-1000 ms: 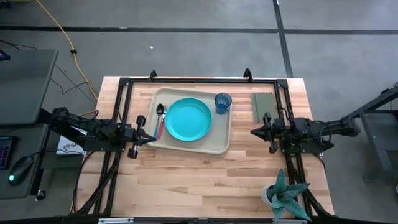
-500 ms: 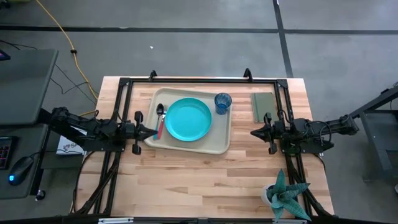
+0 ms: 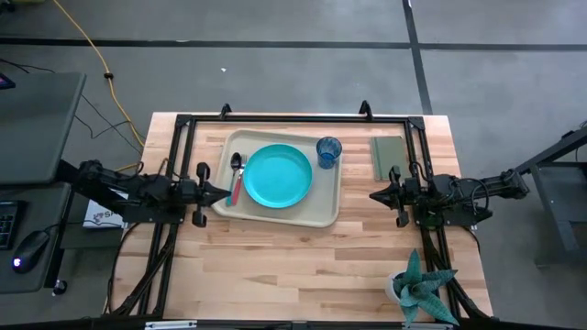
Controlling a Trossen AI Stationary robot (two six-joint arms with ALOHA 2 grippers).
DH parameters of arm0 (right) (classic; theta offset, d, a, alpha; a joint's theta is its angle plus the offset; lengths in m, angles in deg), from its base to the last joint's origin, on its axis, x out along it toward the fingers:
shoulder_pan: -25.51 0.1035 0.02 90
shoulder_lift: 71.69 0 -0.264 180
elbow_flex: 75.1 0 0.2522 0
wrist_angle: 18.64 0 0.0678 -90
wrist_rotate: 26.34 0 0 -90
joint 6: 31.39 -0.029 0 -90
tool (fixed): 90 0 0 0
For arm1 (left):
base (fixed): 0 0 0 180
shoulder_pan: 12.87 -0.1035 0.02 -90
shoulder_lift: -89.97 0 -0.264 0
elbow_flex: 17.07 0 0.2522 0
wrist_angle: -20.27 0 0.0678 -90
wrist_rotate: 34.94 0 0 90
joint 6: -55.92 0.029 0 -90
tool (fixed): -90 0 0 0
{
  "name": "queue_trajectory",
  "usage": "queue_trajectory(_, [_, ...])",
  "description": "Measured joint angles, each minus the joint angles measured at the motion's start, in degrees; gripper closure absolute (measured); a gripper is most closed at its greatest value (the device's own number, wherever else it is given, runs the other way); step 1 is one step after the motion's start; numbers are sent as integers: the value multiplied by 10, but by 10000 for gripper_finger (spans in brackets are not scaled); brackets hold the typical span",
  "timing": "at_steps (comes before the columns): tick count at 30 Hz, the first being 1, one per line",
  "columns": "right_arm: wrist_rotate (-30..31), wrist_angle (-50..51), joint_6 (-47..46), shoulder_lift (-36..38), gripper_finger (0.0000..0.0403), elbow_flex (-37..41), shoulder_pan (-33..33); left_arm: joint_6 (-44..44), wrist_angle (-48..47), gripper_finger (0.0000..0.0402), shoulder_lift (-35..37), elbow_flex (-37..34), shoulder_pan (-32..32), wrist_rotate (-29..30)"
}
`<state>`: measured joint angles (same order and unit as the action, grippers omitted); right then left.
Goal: Pick and place plate/cup/fork/spoon on tray
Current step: Return to Home Position
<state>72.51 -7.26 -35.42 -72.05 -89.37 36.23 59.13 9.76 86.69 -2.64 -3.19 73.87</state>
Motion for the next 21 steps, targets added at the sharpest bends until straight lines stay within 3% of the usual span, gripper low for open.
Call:
queue_trajectory(3, [0, 0, 0, 0, 403, 0, 0, 0, 2, 401, 32, 0, -20, -10])
queue_trajectory(9, [0, 0, 0, 0, 402, 0, 0, 0, 39, 401, 31, 1, -60, -12])
queue_trajectory(21, [0, 0, 0, 0, 402, 0, 0, 0, 36, 401, 31, 0, -71, -12])
